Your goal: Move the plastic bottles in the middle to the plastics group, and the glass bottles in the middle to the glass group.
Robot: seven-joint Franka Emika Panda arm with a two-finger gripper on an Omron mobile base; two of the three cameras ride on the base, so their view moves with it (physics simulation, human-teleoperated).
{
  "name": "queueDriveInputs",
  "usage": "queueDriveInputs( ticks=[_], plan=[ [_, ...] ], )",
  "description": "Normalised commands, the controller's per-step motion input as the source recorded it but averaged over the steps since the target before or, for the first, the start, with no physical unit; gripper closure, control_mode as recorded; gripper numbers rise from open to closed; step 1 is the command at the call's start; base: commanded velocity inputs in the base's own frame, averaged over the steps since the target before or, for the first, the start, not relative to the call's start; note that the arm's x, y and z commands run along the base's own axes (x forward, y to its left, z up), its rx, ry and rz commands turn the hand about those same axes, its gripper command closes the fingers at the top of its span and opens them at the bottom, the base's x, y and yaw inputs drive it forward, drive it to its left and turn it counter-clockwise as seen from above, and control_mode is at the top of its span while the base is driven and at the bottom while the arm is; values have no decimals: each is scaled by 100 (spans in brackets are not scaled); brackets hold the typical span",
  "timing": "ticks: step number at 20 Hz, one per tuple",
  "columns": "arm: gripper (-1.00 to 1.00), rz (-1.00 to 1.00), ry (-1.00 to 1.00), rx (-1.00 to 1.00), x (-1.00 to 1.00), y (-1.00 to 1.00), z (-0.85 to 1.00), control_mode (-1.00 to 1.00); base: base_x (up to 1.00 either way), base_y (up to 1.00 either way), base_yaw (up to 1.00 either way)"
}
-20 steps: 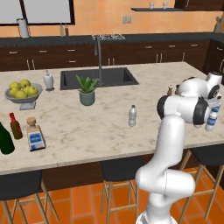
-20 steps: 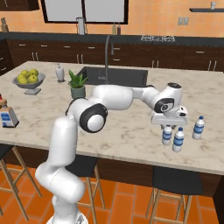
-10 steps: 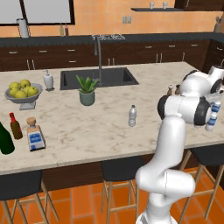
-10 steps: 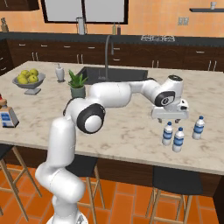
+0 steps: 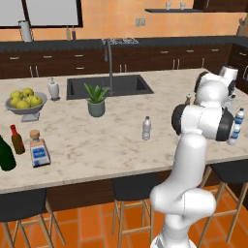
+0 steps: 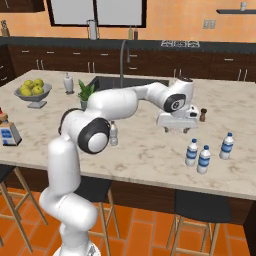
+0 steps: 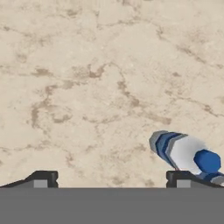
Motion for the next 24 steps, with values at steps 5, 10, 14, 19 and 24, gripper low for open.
queueDriveInputs(
  ticks=[5,10,14,19,24],
  plan=[
    [-100,18,0,-2,0,100,6,-100,0,0,0],
    [-100,20,2,-4,0,100,1,-100,0,0,0],
    [-100,7,0,-1,6,100,0,-100,0,0,0],
    [-100,3,-7,0,16,100,0,-100,0,0,0],
    [-100,0,-7,0,37,91,0,-100,0,0,0]
  ],
)
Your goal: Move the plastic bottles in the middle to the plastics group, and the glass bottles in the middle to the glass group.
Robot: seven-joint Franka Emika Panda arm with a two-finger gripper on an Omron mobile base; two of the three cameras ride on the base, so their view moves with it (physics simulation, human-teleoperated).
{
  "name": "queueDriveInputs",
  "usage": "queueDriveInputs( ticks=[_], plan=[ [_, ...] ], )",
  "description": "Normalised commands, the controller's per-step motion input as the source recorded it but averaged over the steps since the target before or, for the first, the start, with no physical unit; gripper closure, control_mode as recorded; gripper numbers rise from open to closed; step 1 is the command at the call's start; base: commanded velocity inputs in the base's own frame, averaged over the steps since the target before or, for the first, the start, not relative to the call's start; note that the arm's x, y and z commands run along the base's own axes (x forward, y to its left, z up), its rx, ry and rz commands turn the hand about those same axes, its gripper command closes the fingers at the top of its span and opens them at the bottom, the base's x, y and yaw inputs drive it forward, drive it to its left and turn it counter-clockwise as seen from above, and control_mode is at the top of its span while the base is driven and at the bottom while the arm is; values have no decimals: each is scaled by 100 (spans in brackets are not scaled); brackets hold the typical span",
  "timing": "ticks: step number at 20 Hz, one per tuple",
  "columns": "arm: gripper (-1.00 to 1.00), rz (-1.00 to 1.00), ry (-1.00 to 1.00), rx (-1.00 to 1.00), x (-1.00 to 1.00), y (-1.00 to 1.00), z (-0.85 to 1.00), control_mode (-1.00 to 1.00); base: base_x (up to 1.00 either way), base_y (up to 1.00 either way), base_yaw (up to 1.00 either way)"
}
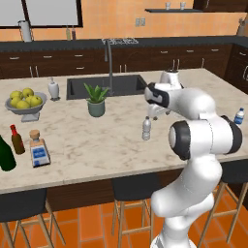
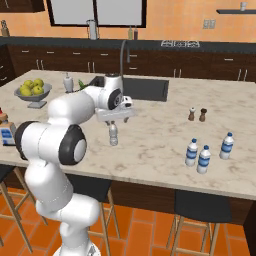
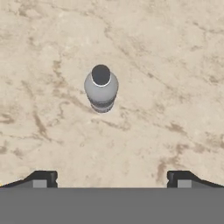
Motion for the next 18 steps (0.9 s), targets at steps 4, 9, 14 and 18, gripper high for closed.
queueDriveInputs(
  ticks=[4,9,14,18],
  plan=[
    [-100,-6,0,0,65,51,0,-100,0,0,0],
    [-100,-8,0,3,49,4,0,-100,0,0,0],
    [-100,-4,2,3,31,2,-5,-100,0,0,0],
    [-100,0,3,0,-21,0,-9,-100,0,0,0]
  ],
)
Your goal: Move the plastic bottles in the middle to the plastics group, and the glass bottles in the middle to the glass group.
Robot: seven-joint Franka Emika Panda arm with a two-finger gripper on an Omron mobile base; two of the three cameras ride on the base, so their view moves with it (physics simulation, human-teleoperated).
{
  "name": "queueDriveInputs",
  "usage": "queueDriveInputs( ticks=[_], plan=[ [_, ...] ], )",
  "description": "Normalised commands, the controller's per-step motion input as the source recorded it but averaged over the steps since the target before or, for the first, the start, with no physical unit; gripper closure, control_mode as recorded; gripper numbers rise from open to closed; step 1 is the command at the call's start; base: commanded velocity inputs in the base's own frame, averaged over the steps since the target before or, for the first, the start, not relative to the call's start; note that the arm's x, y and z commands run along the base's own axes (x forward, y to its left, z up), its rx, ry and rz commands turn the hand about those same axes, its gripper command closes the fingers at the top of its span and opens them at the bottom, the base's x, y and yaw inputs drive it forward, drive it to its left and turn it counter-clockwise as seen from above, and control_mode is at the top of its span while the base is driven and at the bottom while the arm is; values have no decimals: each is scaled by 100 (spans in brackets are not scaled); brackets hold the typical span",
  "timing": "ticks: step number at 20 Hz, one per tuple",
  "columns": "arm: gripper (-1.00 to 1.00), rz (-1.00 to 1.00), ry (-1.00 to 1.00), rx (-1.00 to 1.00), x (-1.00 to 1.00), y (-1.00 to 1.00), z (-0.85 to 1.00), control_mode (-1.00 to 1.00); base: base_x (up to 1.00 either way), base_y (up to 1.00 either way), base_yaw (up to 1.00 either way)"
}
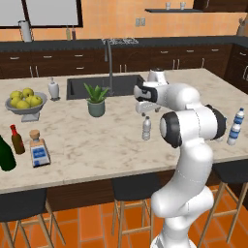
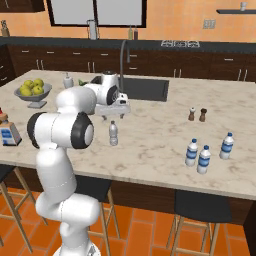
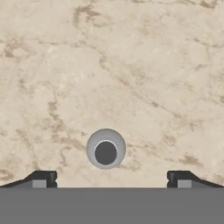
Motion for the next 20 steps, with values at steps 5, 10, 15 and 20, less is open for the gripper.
queueDriveInputs(
  ticks=[5,10,15,20],
  plan=[
    [-100,0,0,0,0,10,-49,-100,0,0,0],
    [-100,0,1,0,0,17,-55,-100,0,0,0],
    [-100,0,0,0,12,0,-7,-100,0,0,0],
    [-100,0,0,0,6,-7,-13,-100,0,0,0]
  ],
)
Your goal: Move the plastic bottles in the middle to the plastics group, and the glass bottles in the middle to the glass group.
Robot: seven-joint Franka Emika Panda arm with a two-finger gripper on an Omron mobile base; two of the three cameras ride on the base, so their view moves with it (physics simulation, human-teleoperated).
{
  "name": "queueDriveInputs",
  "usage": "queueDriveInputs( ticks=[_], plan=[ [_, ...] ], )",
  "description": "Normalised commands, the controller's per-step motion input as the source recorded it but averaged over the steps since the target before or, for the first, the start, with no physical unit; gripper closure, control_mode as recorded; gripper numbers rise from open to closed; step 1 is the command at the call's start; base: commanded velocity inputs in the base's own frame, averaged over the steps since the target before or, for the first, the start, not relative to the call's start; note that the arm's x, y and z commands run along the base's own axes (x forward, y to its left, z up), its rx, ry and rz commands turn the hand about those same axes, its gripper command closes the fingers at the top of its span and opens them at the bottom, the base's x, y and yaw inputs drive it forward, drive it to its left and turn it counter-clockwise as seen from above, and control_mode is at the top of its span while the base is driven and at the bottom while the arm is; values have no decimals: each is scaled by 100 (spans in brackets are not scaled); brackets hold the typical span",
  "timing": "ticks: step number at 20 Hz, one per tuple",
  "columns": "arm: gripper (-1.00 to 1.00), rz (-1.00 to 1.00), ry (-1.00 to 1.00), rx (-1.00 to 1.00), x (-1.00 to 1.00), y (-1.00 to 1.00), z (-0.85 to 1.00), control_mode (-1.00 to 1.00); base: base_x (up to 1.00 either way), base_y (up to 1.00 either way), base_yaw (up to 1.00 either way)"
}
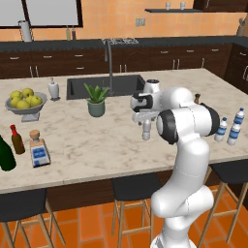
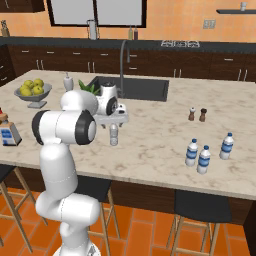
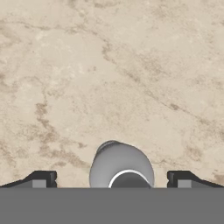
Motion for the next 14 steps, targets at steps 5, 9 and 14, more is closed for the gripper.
queueDriveInputs(
  ticks=[5,9,14],
  plan=[
    [-100,0,2,0,0,-6,-1,-100,0,0,0],
    [-100,0,-3,0,0,-1,0,-100,0,0,0],
    [-100,0,-11,0,0,0,2,-100,0,0,0]
  ],
)
